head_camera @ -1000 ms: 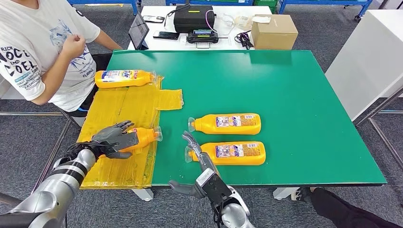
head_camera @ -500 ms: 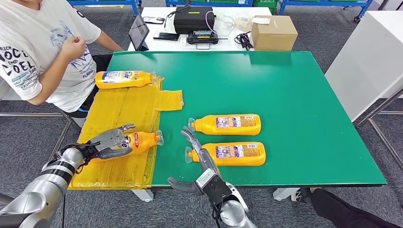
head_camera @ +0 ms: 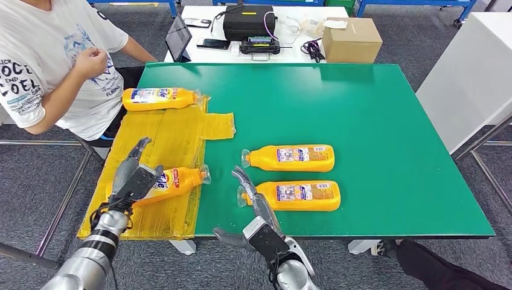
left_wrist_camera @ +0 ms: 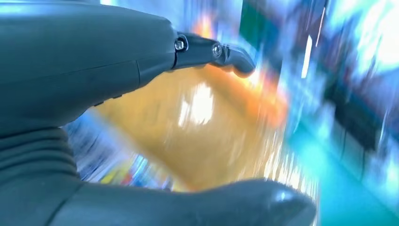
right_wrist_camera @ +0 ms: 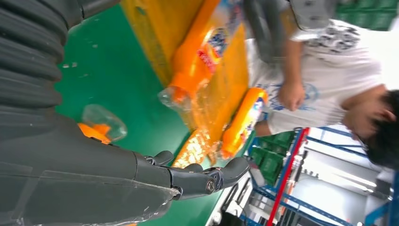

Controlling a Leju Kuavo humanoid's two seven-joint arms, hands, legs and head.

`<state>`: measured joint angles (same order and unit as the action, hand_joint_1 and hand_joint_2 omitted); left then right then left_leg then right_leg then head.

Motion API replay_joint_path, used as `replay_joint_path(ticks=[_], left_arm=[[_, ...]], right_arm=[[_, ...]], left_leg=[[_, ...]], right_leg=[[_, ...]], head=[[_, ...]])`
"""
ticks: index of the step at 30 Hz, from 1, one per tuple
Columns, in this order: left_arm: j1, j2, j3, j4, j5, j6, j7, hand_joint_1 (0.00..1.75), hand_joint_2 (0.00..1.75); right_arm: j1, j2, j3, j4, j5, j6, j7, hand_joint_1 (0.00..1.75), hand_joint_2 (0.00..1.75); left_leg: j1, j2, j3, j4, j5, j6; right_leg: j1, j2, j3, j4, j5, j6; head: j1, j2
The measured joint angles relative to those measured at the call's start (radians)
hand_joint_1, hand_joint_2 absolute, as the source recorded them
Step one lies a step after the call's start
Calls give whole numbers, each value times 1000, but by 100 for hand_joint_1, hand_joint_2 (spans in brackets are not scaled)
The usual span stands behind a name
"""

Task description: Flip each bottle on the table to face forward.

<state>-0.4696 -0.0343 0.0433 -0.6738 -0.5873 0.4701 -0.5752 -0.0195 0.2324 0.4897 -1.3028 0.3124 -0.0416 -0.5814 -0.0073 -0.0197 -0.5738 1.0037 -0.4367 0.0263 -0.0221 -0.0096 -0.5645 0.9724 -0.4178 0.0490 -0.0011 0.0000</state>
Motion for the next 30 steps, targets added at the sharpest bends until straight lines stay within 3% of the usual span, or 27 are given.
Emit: replay_joint_path(ticks=[2,4,10,14,20,25,30], left_arm=[[12,-24,15,-62,-1,156,-51,0,175],[19,-41,40,-129,-16,212,-91,0,175],[100,-97,105,-451,-337,231,-104,0,175],[126,-120,124,-575,-357,231,-104,0,175],[145,-133,135,-654,-361,231,-104,0,175],[156,-146,134,-693,-324,231,-104,0,175],[184,-148,72,-670,3,221,-104,0,175]], right_arm=[[1,-4,7,-4,25,-10,3,0,175],[0,-12,12,-10,39,-18,7,0,175],[-15,-51,13,-16,109,-78,12,0,175],[-17,-68,14,-17,125,-93,12,0,175],[-21,-83,17,-19,128,-94,12,0,175],[-25,-103,19,-37,177,-144,39,0,175],[-47,-212,-21,-102,238,-101,154,0,175]], left_leg=[[0,3,-10,1,4,1],[0,6,-14,1,5,0],[0,8,-18,1,5,0],[0,9,-18,0,4,0],[1,9,-18,0,5,0],[1,9,-19,1,5,0],[-1,8,-19,1,4,1]], right_leg=[[0,2,-9,0,5,1],[0,4,-13,0,7,1],[0,5,-17,0,6,1],[0,6,-18,0,6,1],[1,6,-18,0,6,1],[1,6,-19,0,6,1],[-1,5,-19,-1,6,1]], head=[[0,0],[-1,0],[0,0],[-1,0],[-1,0],[-1,0],[-1,0]])
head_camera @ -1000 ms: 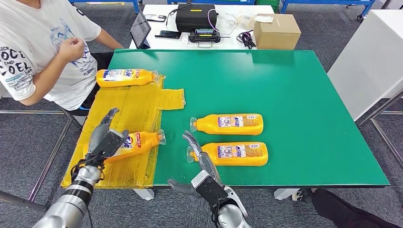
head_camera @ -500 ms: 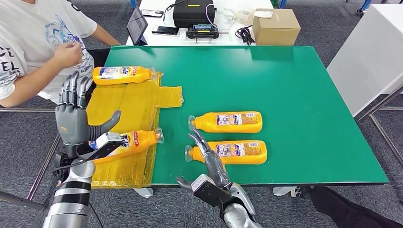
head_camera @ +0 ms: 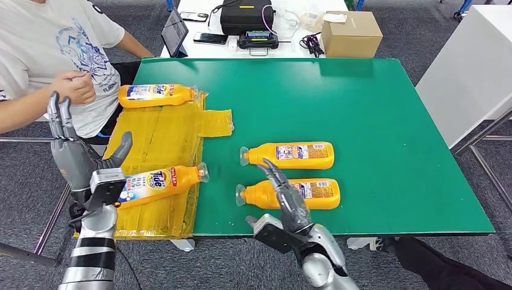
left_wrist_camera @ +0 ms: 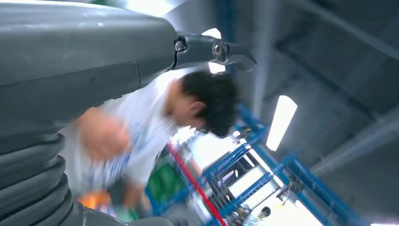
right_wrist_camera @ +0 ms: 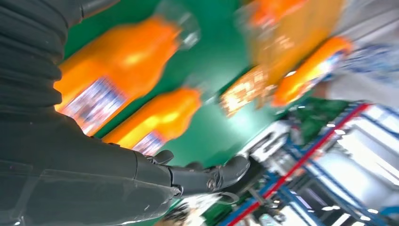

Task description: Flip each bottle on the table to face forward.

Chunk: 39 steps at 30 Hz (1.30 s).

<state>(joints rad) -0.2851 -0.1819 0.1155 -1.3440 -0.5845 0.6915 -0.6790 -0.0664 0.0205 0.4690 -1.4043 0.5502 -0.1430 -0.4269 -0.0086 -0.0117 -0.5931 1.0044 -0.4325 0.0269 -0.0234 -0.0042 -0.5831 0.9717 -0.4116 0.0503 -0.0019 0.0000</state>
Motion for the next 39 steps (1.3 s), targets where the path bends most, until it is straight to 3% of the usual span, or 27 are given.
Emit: replay_joint_path(ticks=[5,8,17,29,39], left_arm=[[56,22,-87,73,112,-70,0,0,175],[79,30,-114,97,119,-119,0,0,175],[97,29,-173,148,142,-210,0,0,175],[79,24,-204,193,129,-241,0,0,175],[62,15,-233,241,143,-247,0,0,175]], right_arm=[[-45,-134,-86,-42,-9,122,73,0,175],[-55,-182,-125,-47,-29,169,74,0,175],[-83,-232,-153,-30,58,154,108,0,175],[-91,-321,-136,16,-88,342,107,0,175],[-109,-393,-83,39,-93,376,134,0,175]], left_leg=[[-1,1,-1,0,0,1],[-1,0,-1,1,0,1],[1,1,-1,0,0,0],[0,0,-2,1,0,1],[0,1,-2,1,0,1]], right_leg=[[-1,0,0,0,1,1],[-1,0,-1,0,1,1],[1,0,-1,0,1,1],[0,0,-1,0,1,1],[0,0,-1,0,1,1]], head=[[0,0],[0,0],[0,0],[0,0],[-1,0]])
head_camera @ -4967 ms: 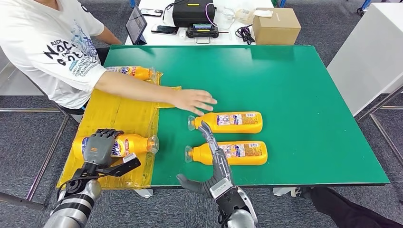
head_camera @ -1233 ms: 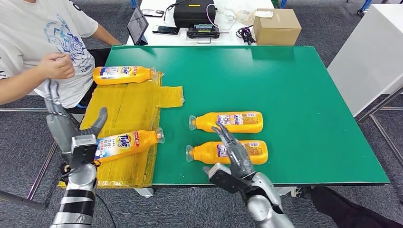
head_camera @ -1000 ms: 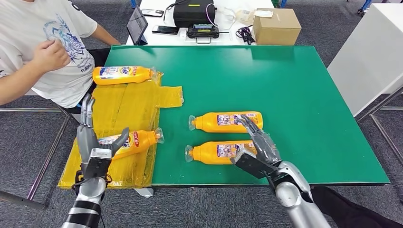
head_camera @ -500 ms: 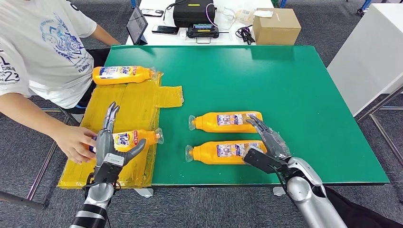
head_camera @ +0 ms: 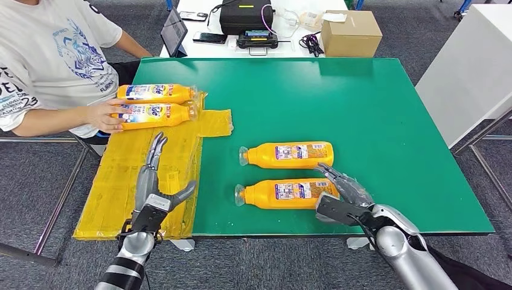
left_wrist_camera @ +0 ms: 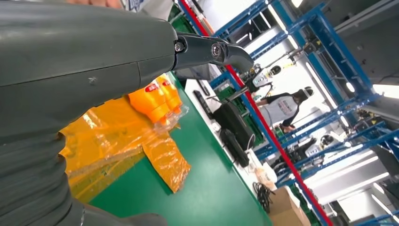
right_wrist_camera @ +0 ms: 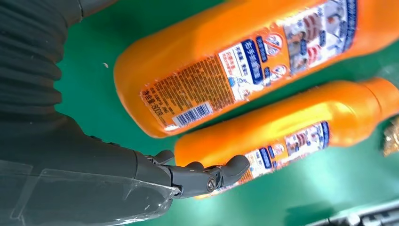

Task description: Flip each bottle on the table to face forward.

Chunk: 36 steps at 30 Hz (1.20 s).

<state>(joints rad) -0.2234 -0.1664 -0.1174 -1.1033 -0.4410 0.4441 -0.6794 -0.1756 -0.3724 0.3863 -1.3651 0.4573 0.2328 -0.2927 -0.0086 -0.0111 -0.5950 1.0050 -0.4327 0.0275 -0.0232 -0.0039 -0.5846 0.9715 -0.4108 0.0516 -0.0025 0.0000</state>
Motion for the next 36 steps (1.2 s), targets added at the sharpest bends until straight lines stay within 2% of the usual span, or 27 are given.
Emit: replay_joint_path(ticks=[9,22,36], left_arm=[[-21,-8,-11,48,15,-19,0,0,175],[-46,-27,-15,106,13,-35,0,0,175],[-54,-30,-32,131,13,-38,0,0,175]], right_arm=[[-112,-65,89,20,37,18,68,0,175],[-224,-48,209,105,22,39,91,0,175],[-233,-42,268,147,-19,45,86,0,175]], left_leg=[[0,0,0,0,0,0],[0,0,0,0,0,0],[0,0,0,0,0,0]], right_leg=[[0,0,0,0,0,0],[0,0,0,0,0,0],[0,0,0,0,0,0]], head=[[0,0],[0,0],[0,0]])
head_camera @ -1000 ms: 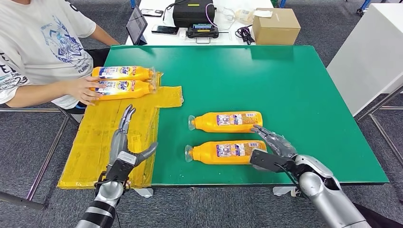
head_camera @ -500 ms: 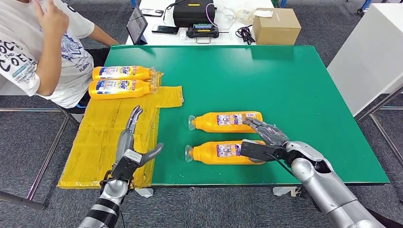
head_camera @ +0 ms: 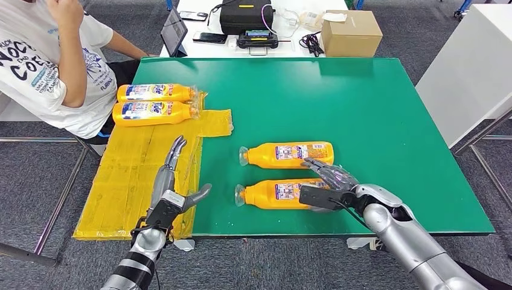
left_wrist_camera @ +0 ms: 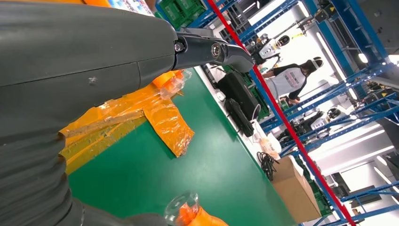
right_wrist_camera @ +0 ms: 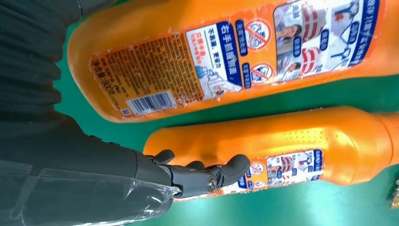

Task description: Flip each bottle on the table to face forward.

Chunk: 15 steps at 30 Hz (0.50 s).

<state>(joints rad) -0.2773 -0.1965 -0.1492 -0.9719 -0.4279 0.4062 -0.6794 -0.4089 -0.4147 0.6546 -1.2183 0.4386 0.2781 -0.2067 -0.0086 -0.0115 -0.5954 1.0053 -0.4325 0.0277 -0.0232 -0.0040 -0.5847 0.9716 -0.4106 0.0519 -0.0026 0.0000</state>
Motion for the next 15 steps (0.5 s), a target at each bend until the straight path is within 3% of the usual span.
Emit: replay_joint_path(ticks=[15], left_arm=[[-6,-1,4,20,2,-28,0,0,175]], right_arm=[[22,-14,54,-8,2,-12,51,0,175]], left_leg=[[0,0,0,0,0,0]], right_leg=[[0,0,0,0,0,0]], head=[[0,0]])
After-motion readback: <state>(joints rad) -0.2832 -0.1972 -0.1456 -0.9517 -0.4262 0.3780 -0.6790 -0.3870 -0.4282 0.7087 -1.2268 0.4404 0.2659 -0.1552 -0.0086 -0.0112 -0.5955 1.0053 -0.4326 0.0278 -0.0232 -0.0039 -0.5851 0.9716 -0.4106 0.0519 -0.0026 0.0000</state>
